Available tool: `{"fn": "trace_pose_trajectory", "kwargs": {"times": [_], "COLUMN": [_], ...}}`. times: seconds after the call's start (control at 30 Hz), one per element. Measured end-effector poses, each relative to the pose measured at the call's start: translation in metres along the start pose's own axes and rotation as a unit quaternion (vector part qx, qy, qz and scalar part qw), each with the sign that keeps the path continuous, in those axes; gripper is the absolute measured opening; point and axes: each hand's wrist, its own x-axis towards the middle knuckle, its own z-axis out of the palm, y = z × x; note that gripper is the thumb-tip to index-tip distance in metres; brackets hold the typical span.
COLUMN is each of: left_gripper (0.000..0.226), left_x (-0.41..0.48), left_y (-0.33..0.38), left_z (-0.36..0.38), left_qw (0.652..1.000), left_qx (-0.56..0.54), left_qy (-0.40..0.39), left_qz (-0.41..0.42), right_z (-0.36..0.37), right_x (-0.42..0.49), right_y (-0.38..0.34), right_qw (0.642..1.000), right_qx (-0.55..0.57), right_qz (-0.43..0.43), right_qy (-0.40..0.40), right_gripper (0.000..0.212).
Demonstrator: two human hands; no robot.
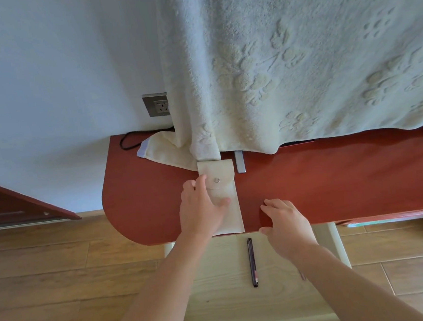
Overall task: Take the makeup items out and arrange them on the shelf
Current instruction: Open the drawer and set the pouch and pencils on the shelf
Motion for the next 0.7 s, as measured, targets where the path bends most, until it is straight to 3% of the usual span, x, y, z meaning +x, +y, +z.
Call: {"fn": "trace_pose_trajectory", "kwargs": {"times": [0.17, 0.7], "left_gripper": [0.08, 0.079], "left_x": [-0.0085, -0.0033], "left_y": [-0.0027, 0.0015], "left_z": [0.0027, 0.0081], "left_qw": [0.997, 0.997], "left_qx": [0.033, -0.004], "left_qy": [-0.016, -0.027], "left_qz": [0.064, 0.068], "right_z": [-0.0013, 0.001], "right_x": [-0.0002, 0.0008], "right_y": [-0.0001, 0.0008], "right_qw": [1.0, 1.0], "right_qx": [-0.009, -0.006], "right_qz": [-0.004, -0.009], "right_qy": [-0.003, 0.001], "right_gripper": [0.056, 0.056]}}
